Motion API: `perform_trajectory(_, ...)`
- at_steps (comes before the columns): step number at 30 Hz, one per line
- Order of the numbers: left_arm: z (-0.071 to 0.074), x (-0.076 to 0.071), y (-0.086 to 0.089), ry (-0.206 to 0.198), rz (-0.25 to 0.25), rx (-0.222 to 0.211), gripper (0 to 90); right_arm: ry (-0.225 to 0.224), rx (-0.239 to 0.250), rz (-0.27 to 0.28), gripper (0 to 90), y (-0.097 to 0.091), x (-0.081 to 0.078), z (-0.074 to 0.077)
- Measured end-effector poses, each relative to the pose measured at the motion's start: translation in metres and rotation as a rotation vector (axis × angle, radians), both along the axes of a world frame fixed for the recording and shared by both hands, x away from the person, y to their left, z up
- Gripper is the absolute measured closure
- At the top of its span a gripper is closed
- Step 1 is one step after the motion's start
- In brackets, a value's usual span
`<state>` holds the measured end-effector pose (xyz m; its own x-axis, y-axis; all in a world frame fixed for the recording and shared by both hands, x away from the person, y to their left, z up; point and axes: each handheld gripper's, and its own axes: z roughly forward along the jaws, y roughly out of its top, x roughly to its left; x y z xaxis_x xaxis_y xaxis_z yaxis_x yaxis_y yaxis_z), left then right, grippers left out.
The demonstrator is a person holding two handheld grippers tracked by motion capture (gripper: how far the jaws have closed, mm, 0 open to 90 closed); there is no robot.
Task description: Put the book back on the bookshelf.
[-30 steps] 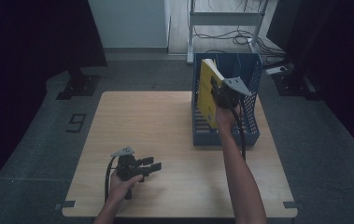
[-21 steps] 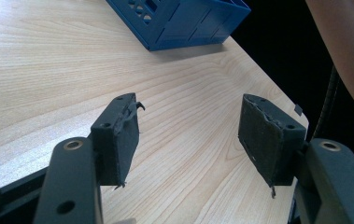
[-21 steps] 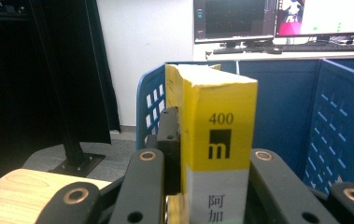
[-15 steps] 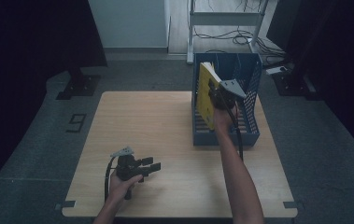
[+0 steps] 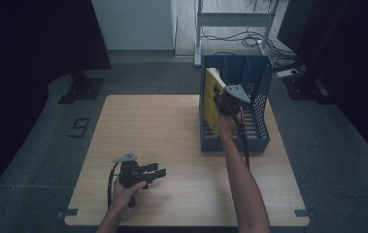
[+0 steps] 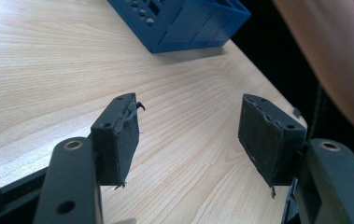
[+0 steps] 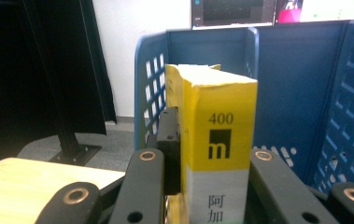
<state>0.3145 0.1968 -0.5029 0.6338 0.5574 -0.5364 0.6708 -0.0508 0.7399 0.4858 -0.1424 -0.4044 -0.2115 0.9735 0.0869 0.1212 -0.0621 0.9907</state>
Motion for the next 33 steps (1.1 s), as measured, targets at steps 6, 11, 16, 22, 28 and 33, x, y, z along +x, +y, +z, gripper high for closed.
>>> perform_trajectory(6, 0.000, -0.001, -0.002, -0.003, -0.005, 0.004, 38.0, 0.025, 0.024, -0.009, 74.6, 0.000, 0.003, -0.011)
perform_trajectory(11, 0.000, 0.000, -0.001, 0.000, 0.001, 0.004, 38.0, 0.035, 0.013, -0.015, 74.6, 0.001, 0.004, -0.018)
perform_trajectory(16, 0.000, 0.000, -0.002, -0.001, 0.000, 0.005, 38.0, 0.028, 0.017, -0.010, 74.6, 0.000, 0.001, -0.020)
perform_trajectory(22, 0.000, 0.000, -0.004, 0.000, -0.006, 0.012, 38.0, 0.041, -0.002, -0.004, 74.3, 0.001, -0.005, -0.020)
perform_trajectory(28, -0.001, -0.001, -0.005, 0.000, -0.006, 0.015, 38.0, 0.073, -0.019, 0.022, 73.9, 0.002, -0.013, -0.018)
perform_trajectory(33, -0.001, -0.001, -0.005, 0.001, -0.005, 0.017, 38.0, 0.094, -0.024, 0.045, 73.4, 0.000, -0.020, -0.018)
